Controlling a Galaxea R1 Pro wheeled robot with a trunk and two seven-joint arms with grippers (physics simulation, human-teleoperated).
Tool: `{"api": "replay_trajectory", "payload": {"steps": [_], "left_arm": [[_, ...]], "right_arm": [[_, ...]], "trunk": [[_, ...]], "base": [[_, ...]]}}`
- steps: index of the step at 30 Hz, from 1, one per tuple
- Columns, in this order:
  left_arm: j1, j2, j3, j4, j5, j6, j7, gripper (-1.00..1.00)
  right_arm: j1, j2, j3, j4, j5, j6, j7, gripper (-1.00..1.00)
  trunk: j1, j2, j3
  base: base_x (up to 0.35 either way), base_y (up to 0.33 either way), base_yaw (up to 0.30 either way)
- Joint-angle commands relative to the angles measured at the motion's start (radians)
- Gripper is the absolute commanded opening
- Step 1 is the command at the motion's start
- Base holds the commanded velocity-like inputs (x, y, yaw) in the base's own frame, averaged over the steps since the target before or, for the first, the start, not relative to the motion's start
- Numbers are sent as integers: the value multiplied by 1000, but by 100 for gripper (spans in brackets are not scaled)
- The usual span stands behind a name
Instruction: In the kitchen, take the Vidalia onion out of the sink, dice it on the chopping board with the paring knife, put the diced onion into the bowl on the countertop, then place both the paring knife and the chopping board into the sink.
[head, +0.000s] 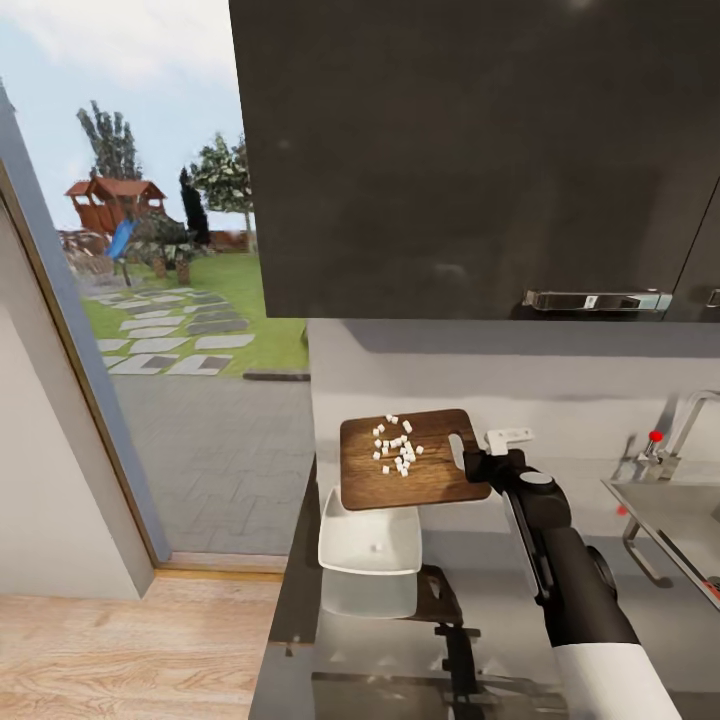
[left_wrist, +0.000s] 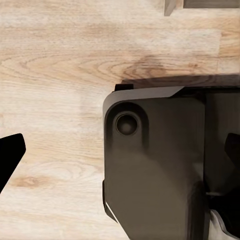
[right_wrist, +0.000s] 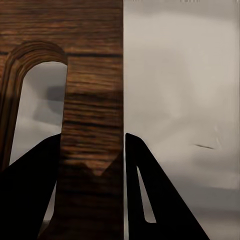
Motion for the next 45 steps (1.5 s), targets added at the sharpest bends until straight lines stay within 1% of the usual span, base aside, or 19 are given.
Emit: {"api": "replay_trajectory", "payload": {"steps": [1, 20, 22, 28, 34, 37, 41, 45], "left_arm": [[-1, 0, 3, 5, -7, -7, 5, 100], [-1, -5, 3, 5, -7, -7, 5, 100], [-1, -5, 3, 5, -7, -7, 5, 100], [-1, -5, 3, 5, -7, -7, 4, 100], [-1, -4, 3, 5, -7, -9, 4, 100], [-1, -2, 3, 5, -7, -11, 4, 100], [-1, 0, 4, 5, -7, -40, 4, 100], [-1, 1, 4, 5, -6, -50, 4, 100]], "right_arm": [[0, 1, -2, -4, 10, 4, 9, -100], [0, 1, 5, -15, 13, 5, 7, -100], [0, 1, 5, -15, 22, 5, 7, -100], [0, 2, 5, -15, 100, 5, 8, -100], [0, 2, 5, -15, 128, 5, 7, -100], [0, 4, 5, -17, 166, 6, 7, -100], [0, 7, 6, -27, 171, 9, 6, -100], [0, 8, 22, -31, 178, 11, 5, -100]], "trunk": [[0, -1, -1], [0, -1, -1], [0, -1, -1], [0, -1, -1], [0, -1, -1], [0, -1, -1], [0, -1, -1], [0, -1, -1]], "base": [[0, 0, 0], [0, 0, 0], [0, 0, 0], [0, 0, 0], [0, 0, 0], [0, 0, 0], [0, 0, 0], [0, 0, 0]]}}
